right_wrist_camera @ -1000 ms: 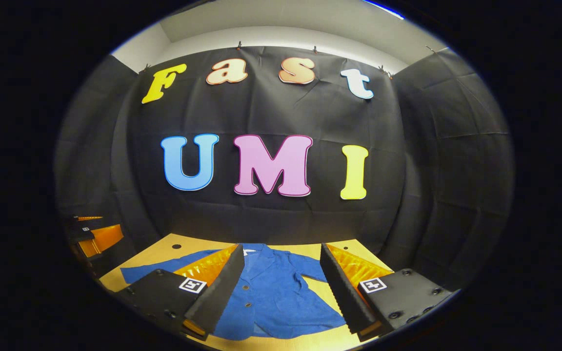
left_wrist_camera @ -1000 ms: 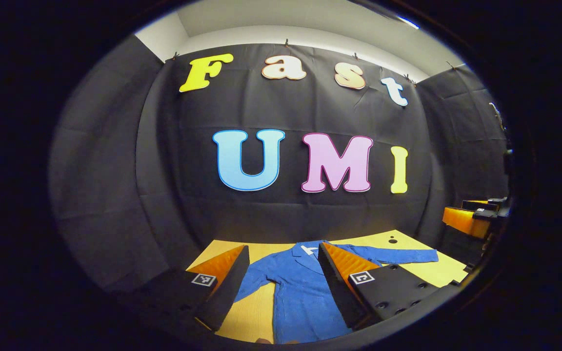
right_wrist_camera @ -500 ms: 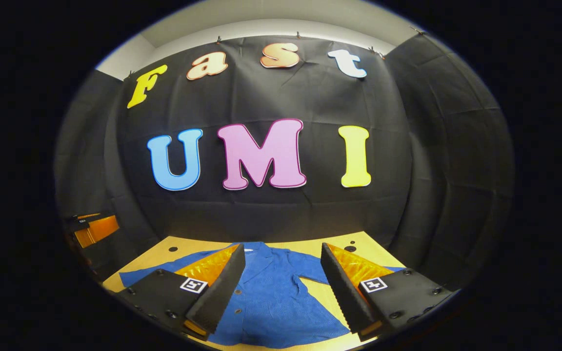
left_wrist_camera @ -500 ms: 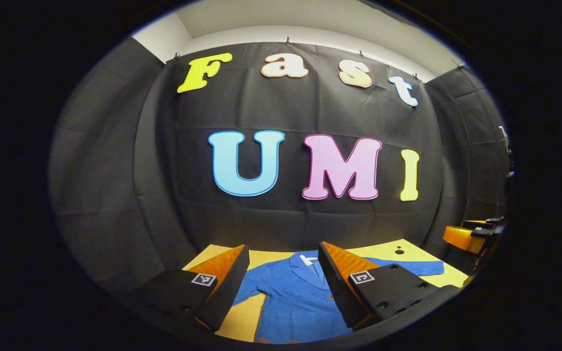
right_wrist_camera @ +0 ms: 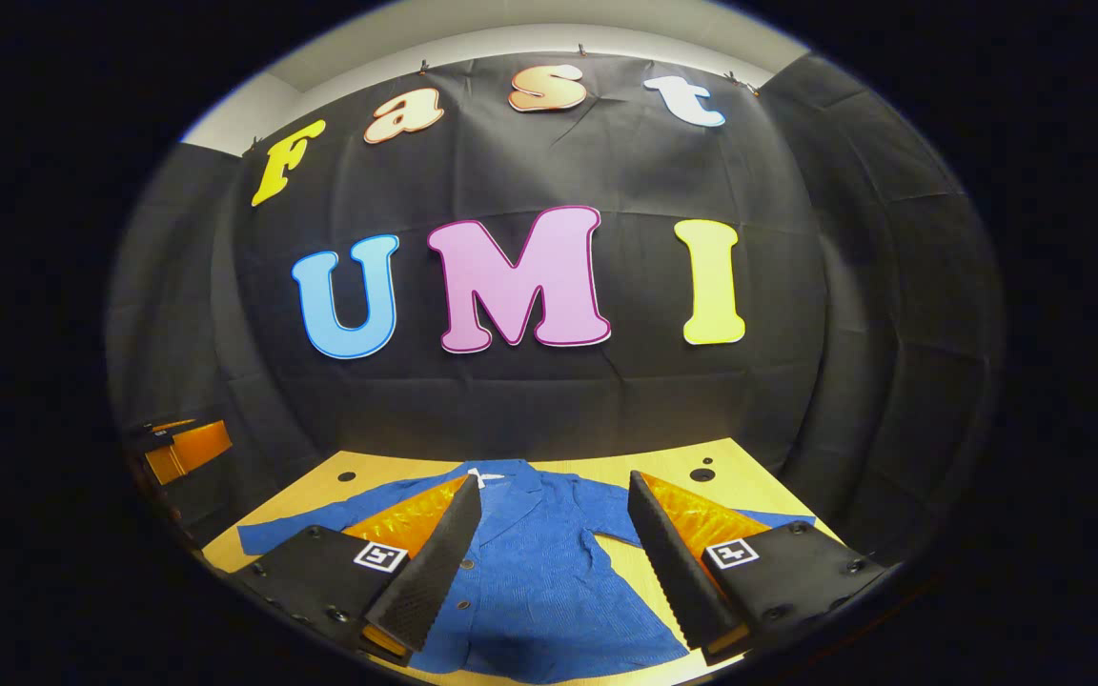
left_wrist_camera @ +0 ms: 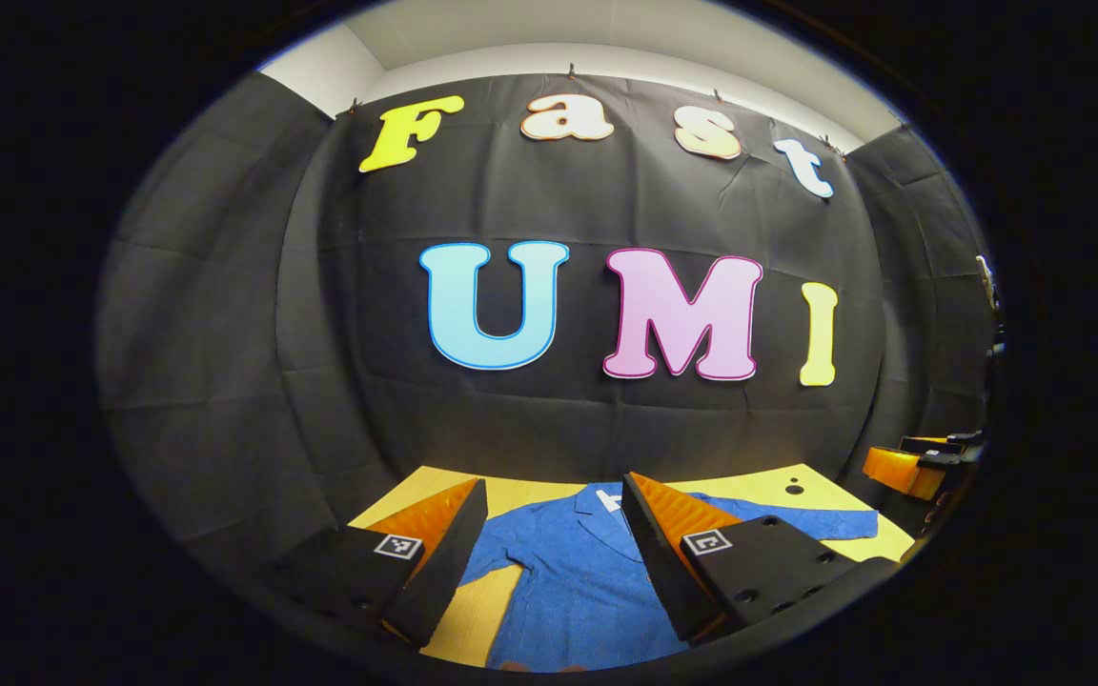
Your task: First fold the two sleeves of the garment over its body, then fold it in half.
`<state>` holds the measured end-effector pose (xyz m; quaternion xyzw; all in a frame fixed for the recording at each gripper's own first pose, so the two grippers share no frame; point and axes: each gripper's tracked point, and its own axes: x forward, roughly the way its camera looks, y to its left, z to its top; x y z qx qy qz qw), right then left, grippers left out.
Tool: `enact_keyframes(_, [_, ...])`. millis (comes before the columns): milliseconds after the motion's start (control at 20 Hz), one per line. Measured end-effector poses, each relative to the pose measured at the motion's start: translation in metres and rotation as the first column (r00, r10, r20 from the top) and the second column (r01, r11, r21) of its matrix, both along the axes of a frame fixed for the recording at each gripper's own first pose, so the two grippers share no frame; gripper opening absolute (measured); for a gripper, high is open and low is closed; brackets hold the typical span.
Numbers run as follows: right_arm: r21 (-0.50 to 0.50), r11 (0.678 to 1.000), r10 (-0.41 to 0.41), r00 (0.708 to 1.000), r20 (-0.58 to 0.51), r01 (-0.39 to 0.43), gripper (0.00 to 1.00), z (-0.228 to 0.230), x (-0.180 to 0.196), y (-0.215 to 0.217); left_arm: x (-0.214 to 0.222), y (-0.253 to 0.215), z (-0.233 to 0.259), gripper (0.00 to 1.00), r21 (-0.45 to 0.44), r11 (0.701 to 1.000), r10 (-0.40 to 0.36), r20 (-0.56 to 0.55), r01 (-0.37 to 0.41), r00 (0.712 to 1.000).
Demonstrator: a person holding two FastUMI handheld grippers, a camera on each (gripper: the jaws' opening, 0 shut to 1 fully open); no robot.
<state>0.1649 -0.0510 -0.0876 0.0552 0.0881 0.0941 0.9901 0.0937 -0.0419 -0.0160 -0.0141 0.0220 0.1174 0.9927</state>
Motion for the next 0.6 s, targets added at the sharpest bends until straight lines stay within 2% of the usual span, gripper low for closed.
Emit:
enact_keyframes(50, [0.001,1.000,-0.001,1.000,-0.006,0.001,0.98,-0.003,0.002,-0.002,0.000,0.000,0.000,0.82,0.004,1.000,0.003,-0.002,-0.003,1.000])
enact_keyframes(350, [0.004,0.999,-0.040,0.998,-0.058,0.040,0.98,-0.025,0.024,-0.021,0.005,-0.005,-0.006,0.82,0.009,1.000,-0.002,-0.028,0.002,1.000])
enact_keyframes(500, [-0.014,0.994,-0.106,0.991,-0.085,0.105,0.98,-0.043,0.042,-0.053,0.009,-0.010,-0.010,0.82,0.023,1.000,-0.008,-0.046,0.009,0.999])
enact_keyframes(600, [0.018,0.989,-0.142,0.982,-0.125,0.145,0.98,-0.058,0.052,-0.078,0.014,-0.013,-0.015,0.82,0.026,1.000,-0.010,-0.069,0.011,0.998])
